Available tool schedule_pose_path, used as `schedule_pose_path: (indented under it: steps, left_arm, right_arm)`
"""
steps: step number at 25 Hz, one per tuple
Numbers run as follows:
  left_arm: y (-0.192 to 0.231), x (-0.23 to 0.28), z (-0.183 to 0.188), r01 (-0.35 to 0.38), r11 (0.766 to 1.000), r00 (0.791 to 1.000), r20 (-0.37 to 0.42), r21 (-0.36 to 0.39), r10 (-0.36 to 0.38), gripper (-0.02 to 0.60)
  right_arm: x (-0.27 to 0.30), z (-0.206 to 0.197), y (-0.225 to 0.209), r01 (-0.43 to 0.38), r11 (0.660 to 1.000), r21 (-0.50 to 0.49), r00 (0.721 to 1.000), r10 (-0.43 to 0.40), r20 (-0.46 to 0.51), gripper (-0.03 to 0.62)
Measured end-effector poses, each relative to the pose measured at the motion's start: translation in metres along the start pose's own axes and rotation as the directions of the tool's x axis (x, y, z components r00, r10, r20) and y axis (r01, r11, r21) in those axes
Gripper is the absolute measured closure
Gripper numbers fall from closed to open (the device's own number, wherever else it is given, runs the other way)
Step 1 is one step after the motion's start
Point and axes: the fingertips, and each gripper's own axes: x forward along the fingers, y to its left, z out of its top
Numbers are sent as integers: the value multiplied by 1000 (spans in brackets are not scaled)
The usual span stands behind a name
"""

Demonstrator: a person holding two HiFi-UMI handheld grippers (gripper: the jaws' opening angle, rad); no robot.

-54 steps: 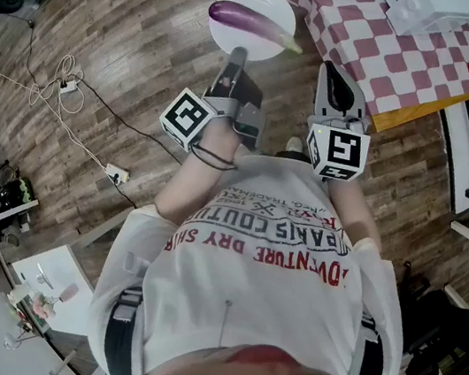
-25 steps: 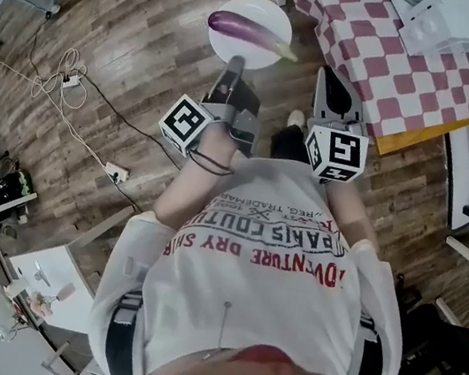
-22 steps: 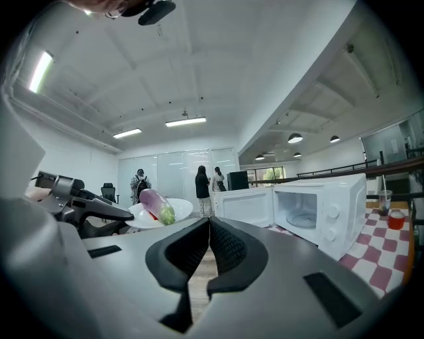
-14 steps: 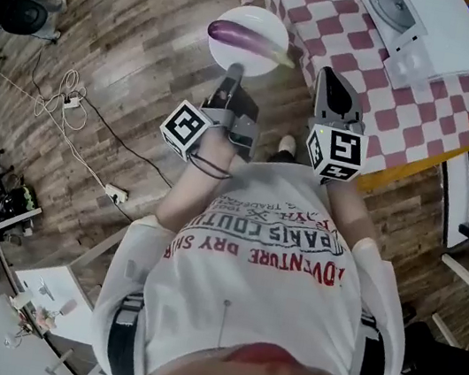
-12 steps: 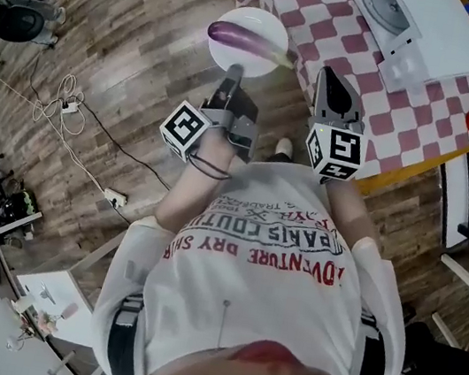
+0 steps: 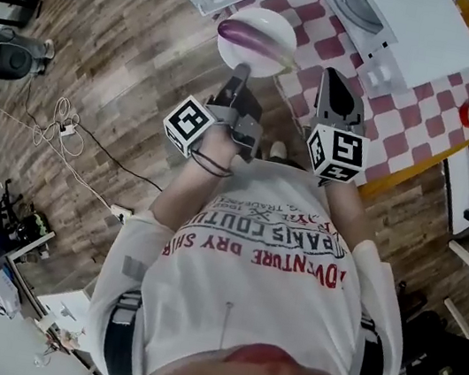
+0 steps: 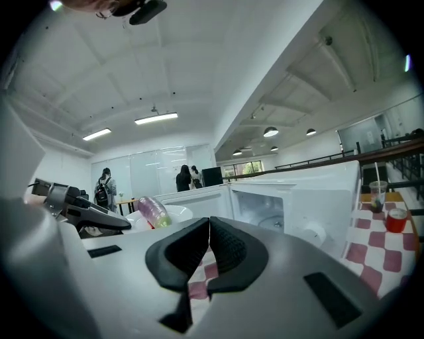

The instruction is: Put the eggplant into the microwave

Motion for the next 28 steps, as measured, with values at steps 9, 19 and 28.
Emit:
schedule_pose_path:
  steps: [9,19,28]
  left_arm:
    - [4,90,-20,-13,1000,976,-219,13,16,545]
    - [-9,181,-4,-1,999,872,-489,38,19,545]
    - [6,221,2,0,998,742,-669,60,40,545]
  right_arm:
    - [15,-7,-57,212,977,25,977,-211,-11,568]
    - [46,3,-73,500,860,105,865,-501,-19,568]
    - [65,1,-68,676,726,125,733,-680,-8,568]
